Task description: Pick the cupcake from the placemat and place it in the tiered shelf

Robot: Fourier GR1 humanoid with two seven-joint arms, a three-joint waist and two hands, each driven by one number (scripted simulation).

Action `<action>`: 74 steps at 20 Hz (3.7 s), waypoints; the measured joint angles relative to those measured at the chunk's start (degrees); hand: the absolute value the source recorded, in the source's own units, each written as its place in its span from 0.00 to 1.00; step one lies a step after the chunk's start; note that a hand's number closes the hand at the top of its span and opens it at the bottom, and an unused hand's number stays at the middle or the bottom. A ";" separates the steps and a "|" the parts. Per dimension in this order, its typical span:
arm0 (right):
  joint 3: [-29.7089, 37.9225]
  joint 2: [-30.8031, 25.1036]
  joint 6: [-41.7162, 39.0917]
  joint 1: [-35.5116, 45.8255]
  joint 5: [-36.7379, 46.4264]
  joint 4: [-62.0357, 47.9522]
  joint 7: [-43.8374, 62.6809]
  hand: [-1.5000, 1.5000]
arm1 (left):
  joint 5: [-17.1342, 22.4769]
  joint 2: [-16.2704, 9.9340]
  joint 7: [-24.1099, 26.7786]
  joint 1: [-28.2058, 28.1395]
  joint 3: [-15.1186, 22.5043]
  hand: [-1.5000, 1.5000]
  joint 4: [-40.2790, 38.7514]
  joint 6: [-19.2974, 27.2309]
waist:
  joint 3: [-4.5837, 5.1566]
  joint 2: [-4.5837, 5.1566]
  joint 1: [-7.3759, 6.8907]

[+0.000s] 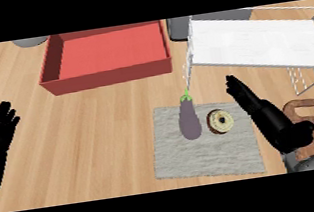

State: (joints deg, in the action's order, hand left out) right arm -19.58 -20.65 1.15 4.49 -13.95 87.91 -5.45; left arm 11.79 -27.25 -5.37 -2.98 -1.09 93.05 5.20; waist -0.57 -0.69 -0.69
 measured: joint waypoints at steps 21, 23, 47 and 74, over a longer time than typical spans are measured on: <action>17.17 -20.05 -19.62 8.29 2.87 -20.97 -14.13 0.00 | 1.95 11.65 -10.25 5.31 4.51 0.50 -14.85 1.33 | 0.93 0.44 0.65; 16.90 -20.98 -21.71 7.39 2.67 -17.87 -11.58 0.00 | 1.74 12.04 -10.58 5.22 4.50 0.50 -14.95 1.27 | 0.82 0.48 0.79; 0.41 -9.58 -14.87 16.94 19.99 9.82 45.02 0.00 | 0.49 12.87 -10.64 4.07 2.21 0.50 -14.33 -1.37 | 0.63 0.53 0.50; -2.59 5.79 -15.78 11.93 47.28 1.67 45.96 0.00 | -2.19 14.71 -9.97 5.67 -2.00 0.50 -16.74 -5.09 | 0.52 0.54 0.52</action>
State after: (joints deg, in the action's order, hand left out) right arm -22.17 -14.86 -14.64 16.42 33.34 89.58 40.52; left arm 9.59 -12.53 -15.34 2.69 -3.09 76.31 0.11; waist -0.05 -0.15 -0.17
